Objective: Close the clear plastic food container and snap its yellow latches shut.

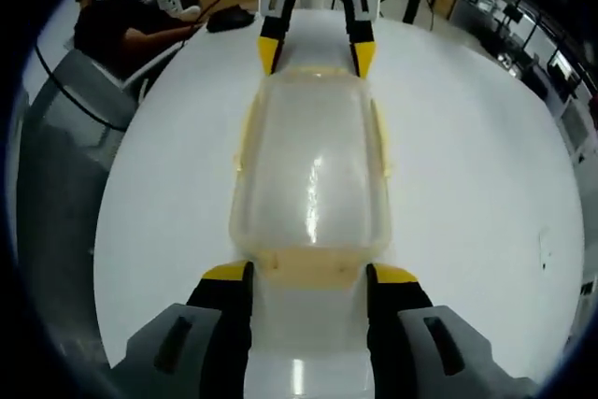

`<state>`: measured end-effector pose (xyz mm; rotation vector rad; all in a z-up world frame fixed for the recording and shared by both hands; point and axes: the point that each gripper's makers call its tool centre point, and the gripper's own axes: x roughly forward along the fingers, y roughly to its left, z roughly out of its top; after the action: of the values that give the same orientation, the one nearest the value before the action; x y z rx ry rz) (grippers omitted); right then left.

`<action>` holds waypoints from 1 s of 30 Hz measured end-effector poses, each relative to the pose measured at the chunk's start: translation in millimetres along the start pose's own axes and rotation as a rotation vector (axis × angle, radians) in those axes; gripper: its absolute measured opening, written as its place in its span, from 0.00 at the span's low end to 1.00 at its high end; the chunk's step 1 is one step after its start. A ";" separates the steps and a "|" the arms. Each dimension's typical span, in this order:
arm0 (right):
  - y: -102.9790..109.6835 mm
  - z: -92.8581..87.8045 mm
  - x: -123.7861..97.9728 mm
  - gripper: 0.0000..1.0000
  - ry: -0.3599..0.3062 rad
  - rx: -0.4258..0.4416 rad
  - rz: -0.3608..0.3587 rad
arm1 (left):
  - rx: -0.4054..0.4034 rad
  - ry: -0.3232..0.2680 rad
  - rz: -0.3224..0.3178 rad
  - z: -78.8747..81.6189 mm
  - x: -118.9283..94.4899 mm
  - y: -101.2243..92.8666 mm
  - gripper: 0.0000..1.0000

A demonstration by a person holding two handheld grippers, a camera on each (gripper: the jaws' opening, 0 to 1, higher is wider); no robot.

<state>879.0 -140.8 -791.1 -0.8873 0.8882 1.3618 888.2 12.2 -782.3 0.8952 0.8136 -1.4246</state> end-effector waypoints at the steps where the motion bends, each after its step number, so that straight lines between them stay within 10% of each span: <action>1: 0.2 0.1 -0.2 0.46 -0.001 -0.001 0.001 | -0.001 0.001 0.000 0.1 0.1 0.2 0.52; 30: 5.6 1.1 -4.7 0.38 0.001 0.013 -0.008 | -0.003 0.037 0.001 -0.8 -1.4 -2.3 0.34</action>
<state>873.3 -141.6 -786.4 -0.8809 0.8924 1.3479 886.0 13.7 -781.5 0.9218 0.8428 -1.4094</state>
